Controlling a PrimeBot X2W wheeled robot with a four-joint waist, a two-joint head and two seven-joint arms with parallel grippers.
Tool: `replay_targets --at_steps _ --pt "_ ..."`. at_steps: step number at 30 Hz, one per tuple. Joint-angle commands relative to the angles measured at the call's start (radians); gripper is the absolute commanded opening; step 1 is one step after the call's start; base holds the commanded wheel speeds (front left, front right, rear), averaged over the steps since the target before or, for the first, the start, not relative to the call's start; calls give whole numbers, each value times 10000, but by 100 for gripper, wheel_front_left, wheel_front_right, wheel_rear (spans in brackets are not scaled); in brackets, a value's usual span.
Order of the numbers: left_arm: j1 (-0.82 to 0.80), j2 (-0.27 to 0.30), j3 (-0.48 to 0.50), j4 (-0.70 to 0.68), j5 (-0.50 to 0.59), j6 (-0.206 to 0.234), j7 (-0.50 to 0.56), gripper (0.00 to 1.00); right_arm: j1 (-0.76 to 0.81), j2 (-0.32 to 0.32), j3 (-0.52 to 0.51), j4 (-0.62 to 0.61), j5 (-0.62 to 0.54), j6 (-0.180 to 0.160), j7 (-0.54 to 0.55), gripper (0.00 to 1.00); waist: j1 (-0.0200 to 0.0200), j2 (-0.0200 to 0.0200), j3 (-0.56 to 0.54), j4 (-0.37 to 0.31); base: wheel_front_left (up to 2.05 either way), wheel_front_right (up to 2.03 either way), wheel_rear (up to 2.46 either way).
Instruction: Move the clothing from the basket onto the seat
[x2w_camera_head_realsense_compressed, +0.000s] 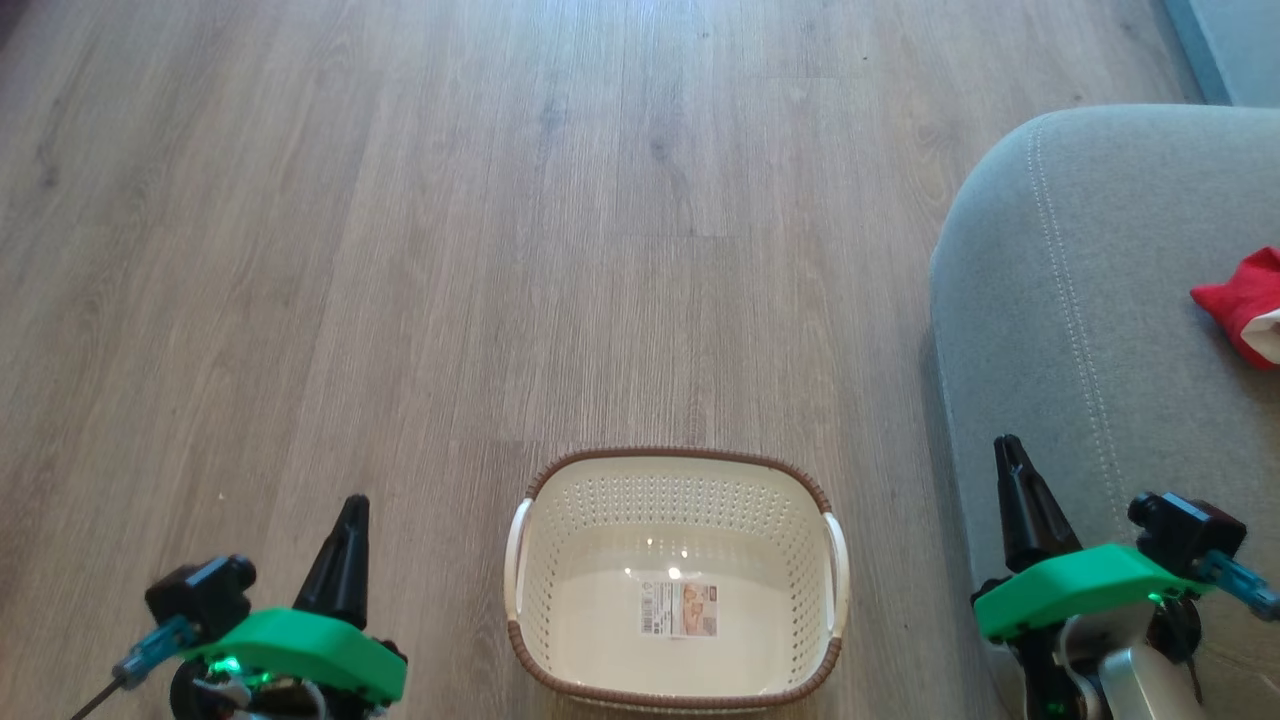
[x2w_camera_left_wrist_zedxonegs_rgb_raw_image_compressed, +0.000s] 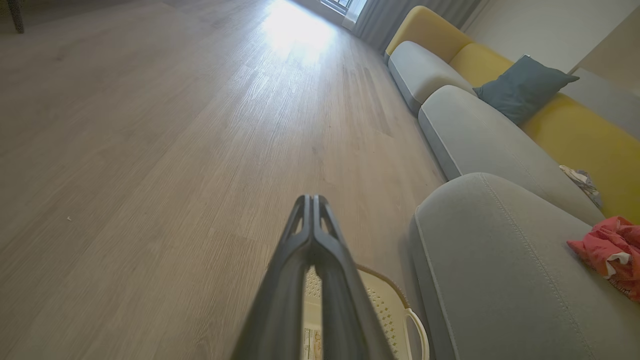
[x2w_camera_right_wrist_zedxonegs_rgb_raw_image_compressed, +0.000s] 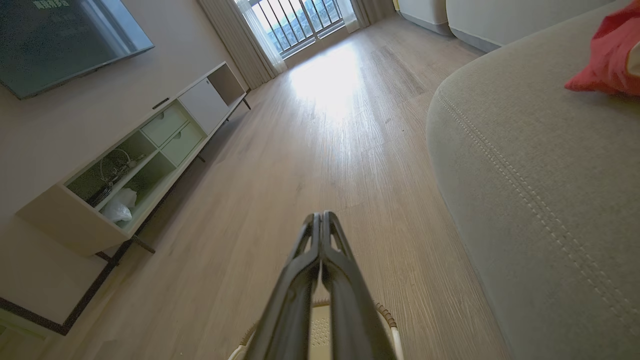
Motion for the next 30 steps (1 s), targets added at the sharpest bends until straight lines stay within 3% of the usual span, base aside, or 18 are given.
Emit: replay_targets --at_steps 1,30 --pt "-447 21 231 -333 -231 -44 32 0 -430 -54 -9 -376 254 0 52 0 0 0 -3 -7 0 0 0" --pt "-647 26 580 -353 -3459 -89 885 0 -467 -67 -325 -473 3457 -1 877 0 0 0 -95 -249 0 0 0"
